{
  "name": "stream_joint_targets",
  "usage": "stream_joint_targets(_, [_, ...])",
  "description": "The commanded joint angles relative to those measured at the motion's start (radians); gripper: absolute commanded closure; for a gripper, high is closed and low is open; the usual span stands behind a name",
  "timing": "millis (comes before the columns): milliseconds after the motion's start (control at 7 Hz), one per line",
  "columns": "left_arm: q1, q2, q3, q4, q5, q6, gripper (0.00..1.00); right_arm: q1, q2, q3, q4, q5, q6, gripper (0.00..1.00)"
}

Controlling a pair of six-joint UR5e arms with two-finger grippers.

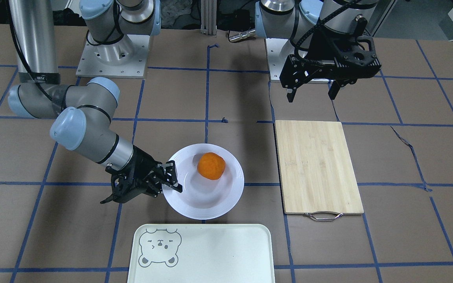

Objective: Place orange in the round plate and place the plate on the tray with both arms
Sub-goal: 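Drag the plate with the right gripper onto the bear-printed tray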

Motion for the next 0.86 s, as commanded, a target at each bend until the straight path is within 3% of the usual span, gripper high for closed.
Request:
stream_joint_targets(0, [0.003, 0.000, 0.000, 0.008, 0.000, 0.001, 0.00, -0.011, 0.115, -0.222, 0.125, 0.004, 0.047, 1.00])
stream_joint_targets(143, [0.002, 0.000, 0.000, 0.010, 0.002, 0.001, 0.00, -0.011, 0.176, -0.302, 0.126, 0.006, 0.121, 1.00])
stream_joint_targets(429, [0.002, 0.000, 0.000, 0.010, 0.000, 0.001, 0.00, -0.014, 0.284, -0.402, 0.124, 0.107, 0.193, 1.00])
stream_joint_targets(714, [0.002, 0.000, 0.000, 0.010, 0.000, 0.001, 0.00, -0.024, 0.365, -0.509, 0.121, 0.098, 0.193, 1.00])
